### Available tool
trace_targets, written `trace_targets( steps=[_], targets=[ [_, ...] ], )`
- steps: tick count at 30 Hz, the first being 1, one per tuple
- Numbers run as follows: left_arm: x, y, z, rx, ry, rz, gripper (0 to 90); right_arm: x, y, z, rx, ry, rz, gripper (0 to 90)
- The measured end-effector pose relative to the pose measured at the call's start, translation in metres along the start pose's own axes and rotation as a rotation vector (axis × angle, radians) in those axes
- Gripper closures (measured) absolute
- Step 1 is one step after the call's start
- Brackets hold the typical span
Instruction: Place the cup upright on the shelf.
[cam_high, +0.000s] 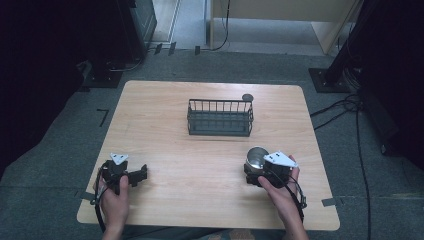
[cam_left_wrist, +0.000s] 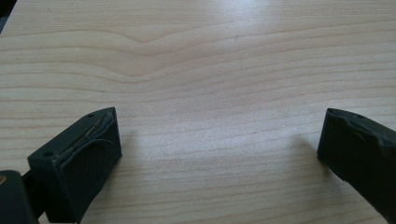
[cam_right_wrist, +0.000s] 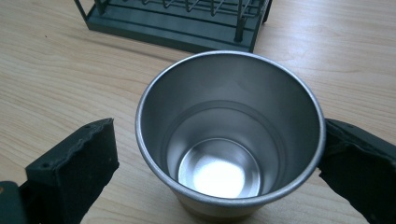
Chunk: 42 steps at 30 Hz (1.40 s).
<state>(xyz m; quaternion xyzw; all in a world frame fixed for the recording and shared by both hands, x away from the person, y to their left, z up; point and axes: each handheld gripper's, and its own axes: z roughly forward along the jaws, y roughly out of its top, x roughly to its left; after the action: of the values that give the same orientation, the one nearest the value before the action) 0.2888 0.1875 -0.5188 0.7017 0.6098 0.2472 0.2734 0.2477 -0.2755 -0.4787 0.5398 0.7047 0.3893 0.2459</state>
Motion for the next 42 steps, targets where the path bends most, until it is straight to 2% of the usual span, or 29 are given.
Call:
trace_targets(
  steps=[12,15,17,19,20,30,42],
  targets=[
    [0.000,0.000,0.000,0.000,0.000,0.000,0.0,0.003,-0.003,0.011,0.005,-0.023,0.001,0.9],
    [0.000,0.000,0.000,0.000,0.000,0.000,0.0,0.005,-0.003,0.015,-0.002,-0.040,0.002,7.0],
    [0.000,0.000,0.000,0.000,0.000,0.000,0.0,0.005,-0.003,0.015,-0.003,-0.041,0.003,7.3],
    [0.000,0.000,0.000,0.000,0.000,0.000,0.0,0.005,-0.003,0.015,-0.008,-0.060,0.006,14.9],
    [0.000,0.000,0.000,0.000,0.000,0.000,0.0,0.005,-0.003,0.015,-0.009,-0.068,0.010,15.6],
    [0.000,0.000,0.000,0.000,0.000,0.000,0.0,0.007,-0.001,0.012,-0.014,-0.052,-0.003,16.3],
    [0.000,0.000,0.000,0.000,0.000,0.000,0.0,0.011,0.014,0.007,-0.036,-0.035,-0.019,17.3]
  ],
)
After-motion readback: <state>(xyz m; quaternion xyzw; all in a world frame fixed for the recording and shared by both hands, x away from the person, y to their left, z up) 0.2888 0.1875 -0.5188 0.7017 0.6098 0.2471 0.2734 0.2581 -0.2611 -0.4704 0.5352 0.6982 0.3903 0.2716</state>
